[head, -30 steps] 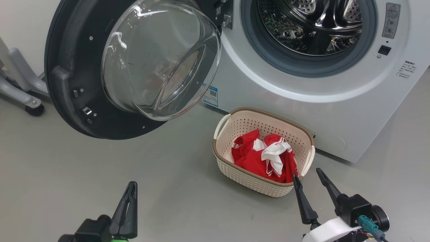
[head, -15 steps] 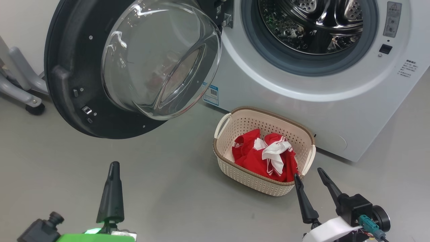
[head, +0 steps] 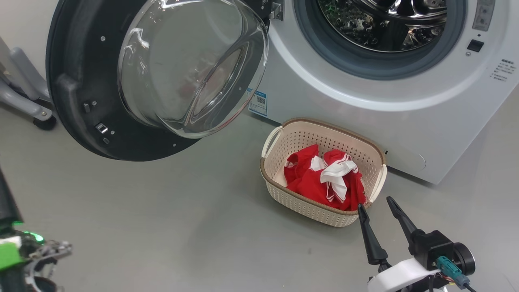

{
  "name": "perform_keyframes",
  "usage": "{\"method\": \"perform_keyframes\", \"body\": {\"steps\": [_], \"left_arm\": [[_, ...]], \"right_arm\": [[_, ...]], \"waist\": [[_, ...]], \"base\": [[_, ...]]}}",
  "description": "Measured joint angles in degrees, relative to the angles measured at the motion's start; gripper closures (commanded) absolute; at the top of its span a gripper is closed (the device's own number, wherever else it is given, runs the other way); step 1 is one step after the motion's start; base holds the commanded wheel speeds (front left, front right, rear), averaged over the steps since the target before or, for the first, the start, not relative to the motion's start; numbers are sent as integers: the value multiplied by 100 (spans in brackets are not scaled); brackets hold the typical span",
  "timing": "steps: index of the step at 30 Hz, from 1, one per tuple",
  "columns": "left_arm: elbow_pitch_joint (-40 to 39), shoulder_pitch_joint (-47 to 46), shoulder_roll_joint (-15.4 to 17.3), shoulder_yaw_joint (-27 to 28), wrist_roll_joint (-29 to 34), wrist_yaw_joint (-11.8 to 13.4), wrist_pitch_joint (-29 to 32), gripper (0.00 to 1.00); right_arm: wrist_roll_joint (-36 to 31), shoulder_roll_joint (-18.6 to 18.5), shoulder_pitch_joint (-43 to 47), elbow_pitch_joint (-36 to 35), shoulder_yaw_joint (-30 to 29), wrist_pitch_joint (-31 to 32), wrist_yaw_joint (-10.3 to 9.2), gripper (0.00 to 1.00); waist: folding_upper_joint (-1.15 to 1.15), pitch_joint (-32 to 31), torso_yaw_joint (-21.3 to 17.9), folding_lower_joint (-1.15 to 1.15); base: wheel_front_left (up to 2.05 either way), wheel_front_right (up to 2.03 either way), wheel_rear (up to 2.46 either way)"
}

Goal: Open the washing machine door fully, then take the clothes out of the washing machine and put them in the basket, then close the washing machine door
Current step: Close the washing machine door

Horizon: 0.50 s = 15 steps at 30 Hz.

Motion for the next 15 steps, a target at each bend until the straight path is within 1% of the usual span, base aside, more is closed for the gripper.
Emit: {"method": "perform_keyframes", "body": {"steps": [3,6,9,11,15], "left_arm": [[201,-268,235,435,-324,20,98,100],[519,-530,566,853,-517,158,224,100],[934,-775,832,1155,-831,335,396,100],[1247,-915,1031,1292,-985,515,531,100],[1768,-1256,1338,1558,-1326,736,756,100]], "right_arm": [[-15,-19,-43,-11,2,0,1,0],[-20,-42,-101,-34,13,16,5,0],[-22,-63,-131,-48,27,18,11,0],[-34,-81,-136,-64,33,40,13,0],[-79,-112,-215,-91,48,60,18,0]], "waist": [[0,72,-16,0],[0,138,-47,0],[0,191,-99,0],[0,227,-139,0],[0,303,-226,0]], "base": [[0,0,0],[0,0,0],[0,0,0],[0,0,0],[0,0,0]]}}
